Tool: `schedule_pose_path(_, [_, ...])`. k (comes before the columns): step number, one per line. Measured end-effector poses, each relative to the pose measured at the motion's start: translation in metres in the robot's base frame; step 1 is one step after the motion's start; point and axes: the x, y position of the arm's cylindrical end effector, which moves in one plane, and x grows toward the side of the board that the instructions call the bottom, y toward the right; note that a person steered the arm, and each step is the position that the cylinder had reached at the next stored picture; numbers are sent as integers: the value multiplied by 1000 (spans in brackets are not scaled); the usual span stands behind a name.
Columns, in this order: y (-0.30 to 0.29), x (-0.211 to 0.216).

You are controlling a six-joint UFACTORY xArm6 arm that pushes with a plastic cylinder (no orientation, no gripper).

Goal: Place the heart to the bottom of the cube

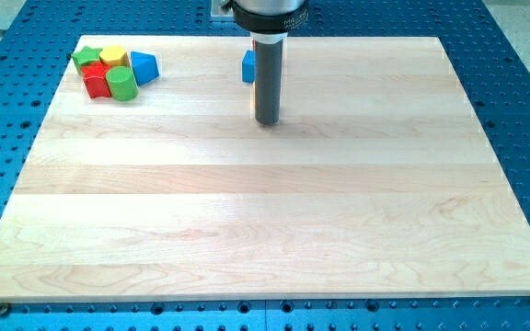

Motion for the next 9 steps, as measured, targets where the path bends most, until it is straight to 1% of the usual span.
schedule_pose_path(1, [-4,-23])
schedule_pose_path(2, [-30,-7])
schedule_pose_path(3, [-100,-16])
schedule_pose_path(4, [-103,-57])
schedule_pose_path(5, [-91,-84])
schedule_pose_path(6, [-63,-88])
schedule_pose_path(7, [-57,-97])
schedule_pose_path(9, [-56,-98])
